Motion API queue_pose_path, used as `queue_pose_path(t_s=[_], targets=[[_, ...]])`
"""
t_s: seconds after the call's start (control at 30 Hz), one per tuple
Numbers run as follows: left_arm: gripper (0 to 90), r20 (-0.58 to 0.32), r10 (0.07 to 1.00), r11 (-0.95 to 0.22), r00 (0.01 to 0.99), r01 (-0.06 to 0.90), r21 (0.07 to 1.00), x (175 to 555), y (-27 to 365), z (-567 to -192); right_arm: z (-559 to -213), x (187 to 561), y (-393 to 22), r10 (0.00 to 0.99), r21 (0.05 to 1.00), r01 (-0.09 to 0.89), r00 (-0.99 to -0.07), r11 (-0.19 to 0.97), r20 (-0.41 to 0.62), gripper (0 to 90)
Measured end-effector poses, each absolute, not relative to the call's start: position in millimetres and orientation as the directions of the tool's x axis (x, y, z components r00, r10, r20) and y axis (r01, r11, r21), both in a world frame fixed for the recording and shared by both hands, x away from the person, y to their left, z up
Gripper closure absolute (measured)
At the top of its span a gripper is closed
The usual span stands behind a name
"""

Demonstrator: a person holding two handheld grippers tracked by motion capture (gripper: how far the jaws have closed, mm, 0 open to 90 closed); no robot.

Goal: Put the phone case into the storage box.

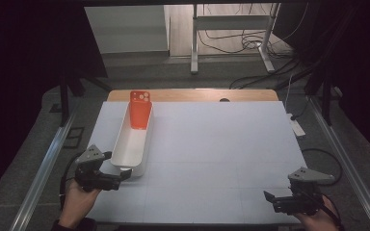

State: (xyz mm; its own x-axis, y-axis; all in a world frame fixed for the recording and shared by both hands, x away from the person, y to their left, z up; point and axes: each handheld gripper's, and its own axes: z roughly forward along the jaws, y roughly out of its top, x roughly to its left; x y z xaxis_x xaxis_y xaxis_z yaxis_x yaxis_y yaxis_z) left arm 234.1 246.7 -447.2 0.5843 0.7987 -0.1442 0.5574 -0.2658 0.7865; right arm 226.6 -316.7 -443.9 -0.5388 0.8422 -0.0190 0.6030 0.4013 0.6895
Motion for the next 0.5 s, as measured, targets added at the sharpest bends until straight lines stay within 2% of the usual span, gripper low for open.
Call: queue_pose_path(t_s=[0.5], targets=[[0.0, -0.154, 0.819, -0.244, 0.552, 0.579, 0.778, 215.9, 258.9, -451.9, -444.0, 226.7, -316.5, 0.843, 0.688, 0.604, -0.538, 0.402, -0.020, 0.0]])
